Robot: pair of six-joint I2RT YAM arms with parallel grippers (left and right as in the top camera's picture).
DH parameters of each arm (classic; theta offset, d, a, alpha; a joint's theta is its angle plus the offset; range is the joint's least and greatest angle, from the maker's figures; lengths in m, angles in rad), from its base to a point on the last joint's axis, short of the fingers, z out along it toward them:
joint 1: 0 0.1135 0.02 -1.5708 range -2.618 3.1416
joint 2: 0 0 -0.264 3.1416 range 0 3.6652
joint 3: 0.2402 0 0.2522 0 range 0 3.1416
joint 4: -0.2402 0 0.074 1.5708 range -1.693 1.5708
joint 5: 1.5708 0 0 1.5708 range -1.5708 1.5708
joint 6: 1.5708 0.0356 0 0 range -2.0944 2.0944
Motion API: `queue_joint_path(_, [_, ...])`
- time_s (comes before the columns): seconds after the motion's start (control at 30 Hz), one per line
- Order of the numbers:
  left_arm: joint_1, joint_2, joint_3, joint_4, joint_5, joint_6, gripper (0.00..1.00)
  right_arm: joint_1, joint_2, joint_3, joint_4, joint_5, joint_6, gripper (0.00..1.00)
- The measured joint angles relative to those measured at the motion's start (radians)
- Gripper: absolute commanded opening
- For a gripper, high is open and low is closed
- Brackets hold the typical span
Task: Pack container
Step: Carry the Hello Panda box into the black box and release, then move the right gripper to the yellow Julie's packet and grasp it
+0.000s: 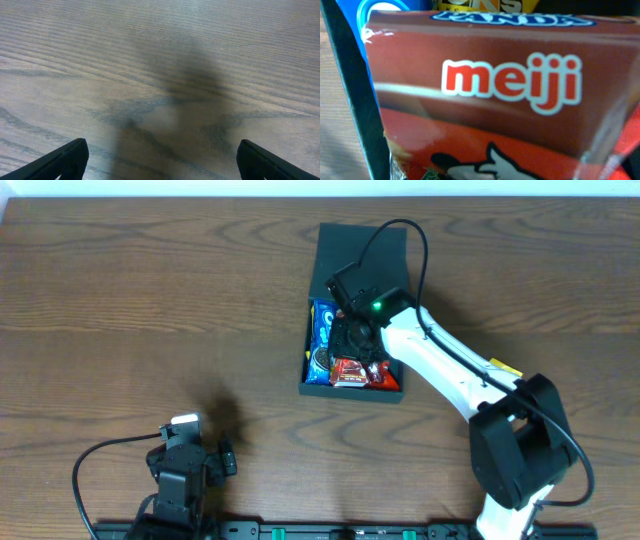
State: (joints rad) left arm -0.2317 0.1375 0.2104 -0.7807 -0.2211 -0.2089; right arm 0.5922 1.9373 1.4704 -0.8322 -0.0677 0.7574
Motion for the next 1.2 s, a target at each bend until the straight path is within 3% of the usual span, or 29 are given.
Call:
queue_joint_path(0.2, [0.0,0.0,0.0,0.0,0.0,0.0,0.95,0.0,0.035,0.0,0.013,0.004,-0.004,0.18])
queue_joint_path(0.27, [0.0,0.0,0.0,0.0,0.0,0.0,0.95,0.0,0.039,0.0,0.014,0.005,-0.004,0.27])
queue_joint_path(0.3, [0.0,0.0,0.0,0.0,0.0,0.0,0.95,-0.001,0.039,0.0,0.014,0.007,-0.004,0.38])
queue_joint_path(0.43, [0.0,0.0,0.0,0.0,0.0,0.0,0.95,-0.001,0.042,0.0,0.009,0.019,-0.008,0.99])
queue_joint_path(0.77, [0.0,0.0,0.0,0.0,0.0,0.0,0.95,-0.005,0.018,0.0,-0.036,0.019,-0.01,0.99])
queue_joint_path(1.03, [0.0,0.0,0.0,0.0,0.0,0.0,0.95,-0.021,-0.214,0.0,-0.073,0.014,-0.035,0.99])
queue_joint_path(1.2, [0.0,0.0,0.0,0.0,0.0,0.0,0.95,-0.054,-0.374,0.003,-0.318,0.068,-0.029,0.99])
